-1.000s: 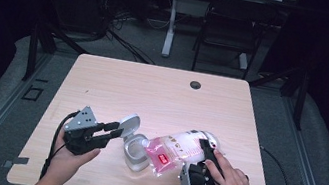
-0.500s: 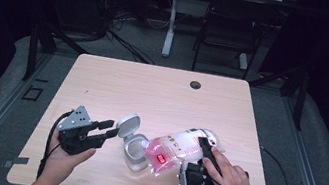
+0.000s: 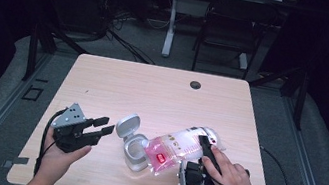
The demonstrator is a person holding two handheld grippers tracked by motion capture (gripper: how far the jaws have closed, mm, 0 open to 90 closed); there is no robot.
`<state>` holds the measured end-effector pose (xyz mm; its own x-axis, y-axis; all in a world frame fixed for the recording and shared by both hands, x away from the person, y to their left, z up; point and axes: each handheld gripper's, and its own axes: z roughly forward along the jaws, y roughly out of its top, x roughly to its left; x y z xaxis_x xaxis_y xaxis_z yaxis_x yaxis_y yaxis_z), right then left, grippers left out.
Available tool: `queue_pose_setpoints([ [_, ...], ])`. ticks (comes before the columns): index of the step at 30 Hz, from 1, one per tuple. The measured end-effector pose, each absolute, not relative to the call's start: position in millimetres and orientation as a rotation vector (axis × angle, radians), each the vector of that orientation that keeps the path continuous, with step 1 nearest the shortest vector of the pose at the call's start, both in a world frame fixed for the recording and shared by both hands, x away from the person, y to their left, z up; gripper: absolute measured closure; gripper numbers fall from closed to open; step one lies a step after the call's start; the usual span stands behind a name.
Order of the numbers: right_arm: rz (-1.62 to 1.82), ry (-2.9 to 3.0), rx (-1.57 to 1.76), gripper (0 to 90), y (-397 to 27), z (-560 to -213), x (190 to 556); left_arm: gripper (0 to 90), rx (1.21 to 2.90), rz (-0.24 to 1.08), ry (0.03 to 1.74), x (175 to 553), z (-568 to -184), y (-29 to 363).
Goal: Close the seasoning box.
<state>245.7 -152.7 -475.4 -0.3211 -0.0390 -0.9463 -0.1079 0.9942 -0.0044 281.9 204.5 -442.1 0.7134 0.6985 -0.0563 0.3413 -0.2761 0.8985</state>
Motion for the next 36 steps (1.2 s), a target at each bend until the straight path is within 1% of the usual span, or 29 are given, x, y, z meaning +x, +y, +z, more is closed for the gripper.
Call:
queue_pose_setpoints([
  [8, 0.051, 1.890, -0.122, 53.0, -152, -476, 246, 64.6, 1.884, 0.432, 0.827, 283, -444, 210],
  [25, 0.042, 1.880, -0.163, 53.0, -147, -477, 247, 64.7, 1.918, 0.420, 0.790, 279, -447, 199],
  [36, 0.014, 1.884, -0.175, 53.1, -146, -477, 247, 64.6, 1.963, 0.405, 0.751, 274, -451, 184],
])
